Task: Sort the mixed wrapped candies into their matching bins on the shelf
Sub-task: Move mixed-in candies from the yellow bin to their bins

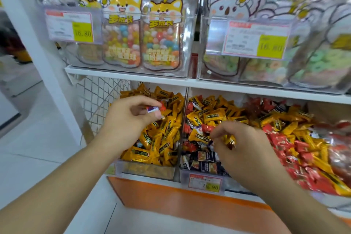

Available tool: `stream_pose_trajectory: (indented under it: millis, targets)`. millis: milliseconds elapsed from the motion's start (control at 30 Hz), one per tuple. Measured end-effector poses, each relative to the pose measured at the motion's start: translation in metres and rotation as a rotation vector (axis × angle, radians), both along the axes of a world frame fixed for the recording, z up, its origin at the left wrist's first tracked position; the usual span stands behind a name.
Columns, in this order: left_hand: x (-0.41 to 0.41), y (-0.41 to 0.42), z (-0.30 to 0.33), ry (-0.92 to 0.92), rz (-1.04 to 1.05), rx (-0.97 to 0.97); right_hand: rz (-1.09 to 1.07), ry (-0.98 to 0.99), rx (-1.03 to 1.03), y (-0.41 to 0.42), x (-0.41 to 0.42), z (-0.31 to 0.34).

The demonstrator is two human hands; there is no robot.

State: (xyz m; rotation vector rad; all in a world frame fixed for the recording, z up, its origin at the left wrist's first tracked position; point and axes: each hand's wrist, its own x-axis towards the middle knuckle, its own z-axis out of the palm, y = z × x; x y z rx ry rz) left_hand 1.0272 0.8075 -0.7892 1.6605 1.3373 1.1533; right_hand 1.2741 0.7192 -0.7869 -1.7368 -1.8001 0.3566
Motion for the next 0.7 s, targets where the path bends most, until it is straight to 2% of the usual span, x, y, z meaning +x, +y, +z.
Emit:
stream_pose_trajectory:
  millis: [333, 433, 600, 700]
  targets:
    - [0.036, -0.059, 0.006, -0.233, -0.139, -0.163, 0.134, 0.145, -0.008, -0.011, -0.007, -0.003]
    - [0.046, -0.063, 0.006, -0.171, -0.126, -0.148, 0.153, 0.135, -0.065, -0.012, -0.006, -0.005]
    - [0.045, -0.057, 0.005, -0.108, 0.027, -0.117, 0.141, 0.124, -0.096, -0.008, -0.003, -0.006]
    - [0.046, -0.058, 0.008, -0.075, 0.019, -0.083, 0.131, 0.151, -0.093, -0.004, -0.004, -0.007]
